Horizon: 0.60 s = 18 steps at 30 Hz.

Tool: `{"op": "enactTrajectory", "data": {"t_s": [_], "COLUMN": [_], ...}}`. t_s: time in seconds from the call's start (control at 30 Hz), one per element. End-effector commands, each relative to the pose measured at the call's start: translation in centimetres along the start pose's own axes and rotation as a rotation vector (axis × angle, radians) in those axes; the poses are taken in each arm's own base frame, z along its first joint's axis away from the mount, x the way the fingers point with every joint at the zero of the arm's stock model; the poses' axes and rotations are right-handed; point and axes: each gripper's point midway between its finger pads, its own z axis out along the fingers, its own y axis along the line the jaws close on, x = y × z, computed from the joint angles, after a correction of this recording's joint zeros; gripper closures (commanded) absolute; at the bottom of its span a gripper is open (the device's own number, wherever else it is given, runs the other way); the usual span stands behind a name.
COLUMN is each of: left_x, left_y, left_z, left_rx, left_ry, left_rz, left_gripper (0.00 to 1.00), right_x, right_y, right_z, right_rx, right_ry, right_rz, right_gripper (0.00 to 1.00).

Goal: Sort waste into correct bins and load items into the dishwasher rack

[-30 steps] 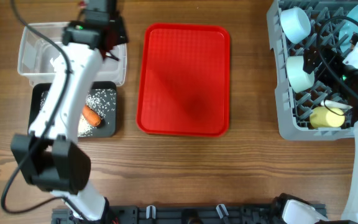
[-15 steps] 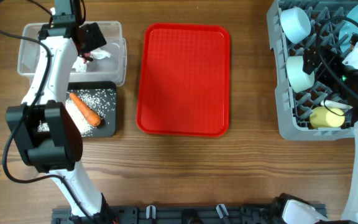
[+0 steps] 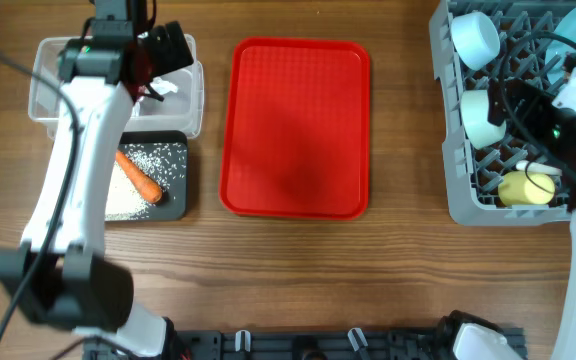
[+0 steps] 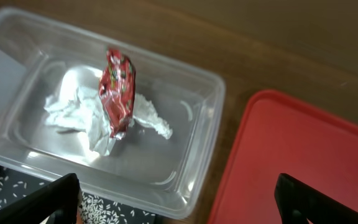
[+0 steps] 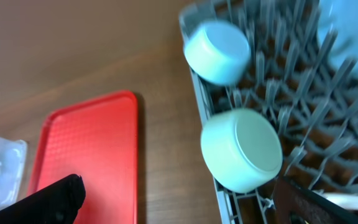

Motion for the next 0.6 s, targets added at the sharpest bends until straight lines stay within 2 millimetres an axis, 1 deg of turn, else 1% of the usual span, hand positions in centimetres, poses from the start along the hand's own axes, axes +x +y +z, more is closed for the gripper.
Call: {"op": "enactTrajectory", "data": {"t_s": [0.0, 0.07, 0.13, 0.17, 0.27, 0.33, 0.4, 0.47, 0.57], "left_x": [-0.5, -0.4, -0.4, -0.4, -0.4, -0.4, -0.4, -0.4, -0.4], "left_y": [-0.1, -0.1, -0.1, -0.1, -0.1, -0.1, -0.1, -0.1, -0.1], "left_z": [-1.3, -1.2, -1.2, -1.2, -1.2, -1.2, -1.2, -1.2, -1.2], "left_rx": [0.015, 0.014, 0.014, 0.014, 0.014, 0.014, 0.014, 0.014, 0.014], "left_ry": [-0.023, -0.021, -0.021, -0.021, -0.021, -0.021, -0.021, -0.021, -0.021], "left_rz": [-0.002, -0.002, -0.002, -0.002, -0.002, -0.002, -0.002, -0.002, -0.002], "left_gripper": [0.00, 0.00, 0.00, 0.00, 0.00, 0.00, 0.00, 0.00, 0.00], "right_x": [-1.8, -1.8, -1.5, -1.1, 0.7, 1.9, 3.0, 4.1, 5.6], "right_y": [3.0, 4.3, 5.3, 5.7, 6.4, 6.6, 6.8, 6.7, 6.2], "right_z": [-5.9, -9.2, -11.8, -12.9, -15.2, -16.3, -16.9, -17.0, -16.6], "right_rx": [-0.041, -0.046, -0.050, -0.051, -0.053, -0.052, -0.051, -0.048, -0.033], "right_ry": [-0.157, -0.228, -0.283, -0.300, -0.313, -0.308, -0.294, -0.265, -0.199], "right_rz": [-0.100, -0.143, -0.165, -0.172, -0.177, -0.175, -0.170, -0.158, -0.137], "right_gripper": [0.00, 0.00, 0.00, 0.00, 0.00, 0.00, 0.00, 0.00, 0.00]}}
